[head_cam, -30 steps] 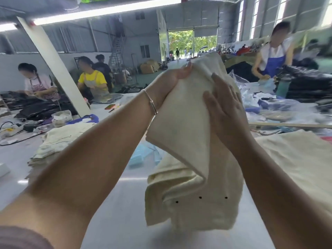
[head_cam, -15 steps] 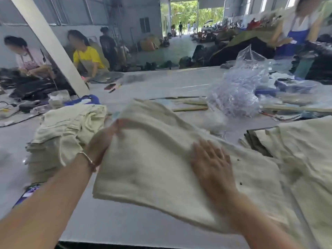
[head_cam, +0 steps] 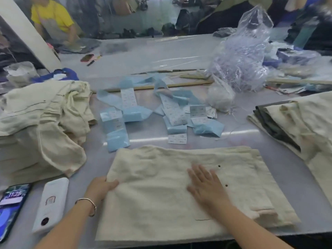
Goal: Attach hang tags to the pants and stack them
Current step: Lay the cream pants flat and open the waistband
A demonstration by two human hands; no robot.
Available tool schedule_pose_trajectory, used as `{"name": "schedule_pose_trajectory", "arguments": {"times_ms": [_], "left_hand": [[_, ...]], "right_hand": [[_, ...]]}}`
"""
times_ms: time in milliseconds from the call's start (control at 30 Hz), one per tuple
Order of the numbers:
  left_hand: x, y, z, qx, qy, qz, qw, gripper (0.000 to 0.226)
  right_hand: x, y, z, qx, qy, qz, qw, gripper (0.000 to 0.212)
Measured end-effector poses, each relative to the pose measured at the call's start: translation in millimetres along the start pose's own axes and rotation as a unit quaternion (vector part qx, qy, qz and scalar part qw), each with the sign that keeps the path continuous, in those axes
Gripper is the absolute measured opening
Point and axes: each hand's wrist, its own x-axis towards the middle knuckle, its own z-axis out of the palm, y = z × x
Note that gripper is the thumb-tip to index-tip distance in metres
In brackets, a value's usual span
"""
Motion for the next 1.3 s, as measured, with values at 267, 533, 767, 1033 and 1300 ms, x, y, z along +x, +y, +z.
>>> {"name": "schedule_pose_trajectory", "arguments": {"times_ms": [267,533,767,1033,1300], "left_hand": [[-10,-19,-6,0.089,0.152,0.059,0.983,0.035],[-45,26,74,0.224,0.199,0.286,0.910,0.052],[-3,137,132,0.063,0.136,0.284,0.947,0.028],[68,197,189,0.236,0.114,0.191,0.946,0.068],[47,199,209,0.228,0.211,0.250,0.917,0.035]], "right_hand": [[24,-16,5,0.036,0.068,0.015,0.997,0.060],[-8,48,-10,0.100,0.161,0.227,0.955,0.055],[-10,63,-7,0.037,0.082,0.190,0.978,0.055],[-11,62,-12,0.053,0.154,0.162,0.973,0.080],[20,85,-23,0.173,0.104,0.214,0.956,0.069]]}}
